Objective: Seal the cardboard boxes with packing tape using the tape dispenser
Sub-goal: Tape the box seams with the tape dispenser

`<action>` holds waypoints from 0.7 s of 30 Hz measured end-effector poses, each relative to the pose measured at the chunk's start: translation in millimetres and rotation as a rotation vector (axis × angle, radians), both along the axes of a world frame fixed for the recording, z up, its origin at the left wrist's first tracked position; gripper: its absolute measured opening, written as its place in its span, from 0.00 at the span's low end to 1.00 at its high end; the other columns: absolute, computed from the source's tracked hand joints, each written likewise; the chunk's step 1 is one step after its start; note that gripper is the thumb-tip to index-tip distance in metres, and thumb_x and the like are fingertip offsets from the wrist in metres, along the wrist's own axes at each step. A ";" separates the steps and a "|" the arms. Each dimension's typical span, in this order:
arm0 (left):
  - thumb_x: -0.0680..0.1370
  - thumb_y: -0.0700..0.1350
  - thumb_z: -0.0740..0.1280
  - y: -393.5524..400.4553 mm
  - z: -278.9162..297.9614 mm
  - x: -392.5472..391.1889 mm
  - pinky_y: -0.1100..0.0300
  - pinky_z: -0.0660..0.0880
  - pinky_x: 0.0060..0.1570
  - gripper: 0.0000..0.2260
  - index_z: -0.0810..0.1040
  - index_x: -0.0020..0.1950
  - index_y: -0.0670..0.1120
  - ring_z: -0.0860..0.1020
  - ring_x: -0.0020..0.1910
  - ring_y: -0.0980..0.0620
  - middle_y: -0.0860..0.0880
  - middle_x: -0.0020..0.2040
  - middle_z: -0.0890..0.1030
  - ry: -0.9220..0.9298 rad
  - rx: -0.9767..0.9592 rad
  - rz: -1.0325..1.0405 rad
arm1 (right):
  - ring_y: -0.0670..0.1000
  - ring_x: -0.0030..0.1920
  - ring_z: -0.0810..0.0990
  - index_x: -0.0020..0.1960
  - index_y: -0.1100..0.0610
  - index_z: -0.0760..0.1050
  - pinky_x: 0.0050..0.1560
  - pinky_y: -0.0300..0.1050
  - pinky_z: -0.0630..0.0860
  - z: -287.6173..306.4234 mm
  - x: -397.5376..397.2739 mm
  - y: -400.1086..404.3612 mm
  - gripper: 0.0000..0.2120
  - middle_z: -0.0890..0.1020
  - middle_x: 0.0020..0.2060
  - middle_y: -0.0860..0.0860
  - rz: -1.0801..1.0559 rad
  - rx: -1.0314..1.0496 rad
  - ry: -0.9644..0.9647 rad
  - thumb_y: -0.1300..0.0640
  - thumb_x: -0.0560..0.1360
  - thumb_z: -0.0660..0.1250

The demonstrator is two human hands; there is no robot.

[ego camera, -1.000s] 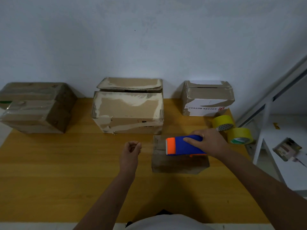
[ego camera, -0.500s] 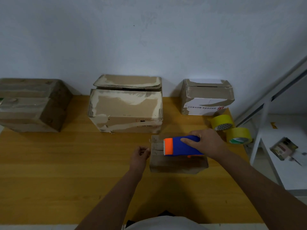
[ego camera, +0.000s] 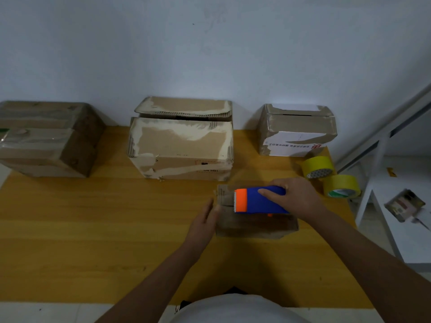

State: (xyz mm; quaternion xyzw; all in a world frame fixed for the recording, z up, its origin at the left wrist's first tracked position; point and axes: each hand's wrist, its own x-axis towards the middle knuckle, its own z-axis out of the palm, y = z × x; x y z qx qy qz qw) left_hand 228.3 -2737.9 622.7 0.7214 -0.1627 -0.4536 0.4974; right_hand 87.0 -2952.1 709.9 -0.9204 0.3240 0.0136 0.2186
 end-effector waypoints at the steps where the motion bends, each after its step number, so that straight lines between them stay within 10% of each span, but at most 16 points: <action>1: 0.78 0.62 0.62 -0.2 1.5 -6.6 0.66 0.76 0.53 0.29 0.61 0.78 0.59 0.75 0.60 0.66 0.58 0.69 0.72 -0.032 -0.040 -0.072 | 0.44 0.42 0.78 0.55 0.44 0.80 0.42 0.44 0.78 -0.3 -0.2 -0.1 0.20 0.81 0.40 0.43 -0.001 -0.001 -0.004 0.34 0.74 0.60; 14: 0.81 0.59 0.61 -7.5 16.1 7.6 0.53 0.74 0.64 0.33 0.52 0.80 0.49 0.74 0.67 0.49 0.45 0.74 0.70 -0.250 0.114 -0.494 | 0.46 0.40 0.78 0.53 0.45 0.81 0.42 0.49 0.79 1.3 2.7 1.1 0.18 0.82 0.39 0.46 0.009 -0.038 -0.010 0.35 0.75 0.61; 21: 0.70 0.73 0.63 -38.7 17.7 19.1 0.46 0.32 0.75 0.57 0.33 0.79 0.43 0.29 0.76 0.48 0.45 0.78 0.30 -1.097 0.137 -0.867 | 0.46 0.40 0.80 0.52 0.47 0.80 0.42 0.48 0.79 6.9 2.4 4.0 0.20 0.83 0.39 0.47 0.006 -0.035 0.030 0.34 0.75 0.60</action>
